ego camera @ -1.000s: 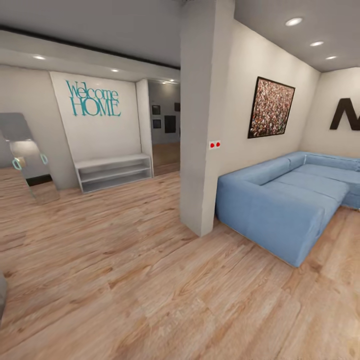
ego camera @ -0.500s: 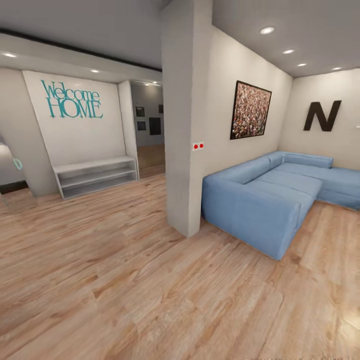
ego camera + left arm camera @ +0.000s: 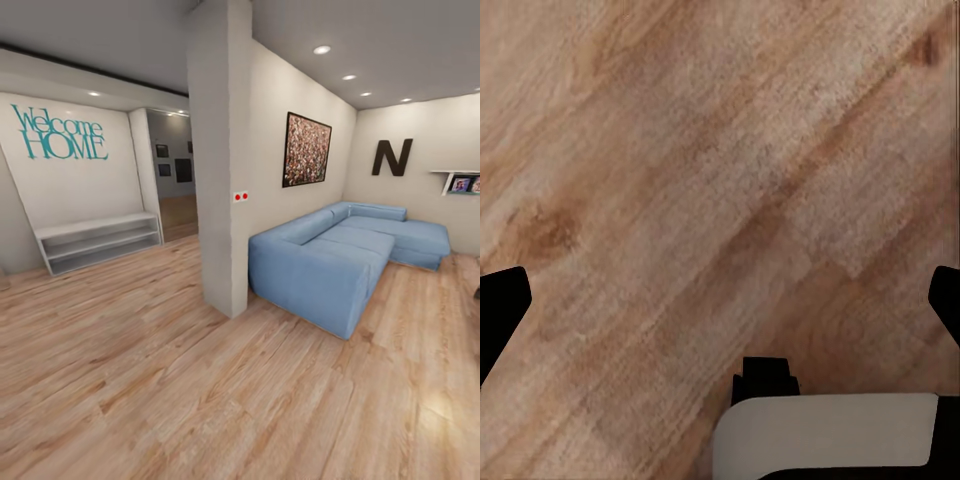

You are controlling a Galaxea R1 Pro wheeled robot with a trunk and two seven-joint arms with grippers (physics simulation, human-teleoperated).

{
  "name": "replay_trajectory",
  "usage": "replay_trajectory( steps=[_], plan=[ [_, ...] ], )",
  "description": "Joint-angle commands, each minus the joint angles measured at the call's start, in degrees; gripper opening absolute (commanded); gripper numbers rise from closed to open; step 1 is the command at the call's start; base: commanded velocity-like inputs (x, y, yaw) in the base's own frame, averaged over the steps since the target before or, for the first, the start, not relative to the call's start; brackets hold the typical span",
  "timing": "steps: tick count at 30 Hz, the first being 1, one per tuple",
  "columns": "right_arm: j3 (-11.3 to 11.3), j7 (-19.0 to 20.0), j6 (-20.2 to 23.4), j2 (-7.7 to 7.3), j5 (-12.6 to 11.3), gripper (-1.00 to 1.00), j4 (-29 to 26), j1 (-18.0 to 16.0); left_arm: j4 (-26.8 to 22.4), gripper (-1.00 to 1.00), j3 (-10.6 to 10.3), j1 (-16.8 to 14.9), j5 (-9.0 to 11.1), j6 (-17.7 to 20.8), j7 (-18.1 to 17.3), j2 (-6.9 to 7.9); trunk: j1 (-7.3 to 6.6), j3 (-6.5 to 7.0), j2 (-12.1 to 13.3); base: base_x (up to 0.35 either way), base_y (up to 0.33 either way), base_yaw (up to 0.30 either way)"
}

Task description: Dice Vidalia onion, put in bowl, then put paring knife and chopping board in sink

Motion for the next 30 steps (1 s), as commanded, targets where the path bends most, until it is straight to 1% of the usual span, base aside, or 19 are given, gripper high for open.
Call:
replay_trajectory(
  steps=[1, 30],
  plan=[
    [0.01, -0.07, -0.09, 0.0, -0.01, 1.0, -0.03, -0.01, -0.06, 1.0, 0.05, 0.02, 0.04, -0.05, 0.02, -0.02, 0.0, -0.04, -0.03, 0.0, 0.0, -0.269],
    [0.01, -0.07, -0.18, -0.17, -0.01, 1.0, -0.03, -0.01, 0.04, 1.0, 0.05, 0.02, 0.04, -0.1, 0.0, -0.18, 0.0, -0.02, -0.03, 0.0, 0.0, -0.279]
  ],
)
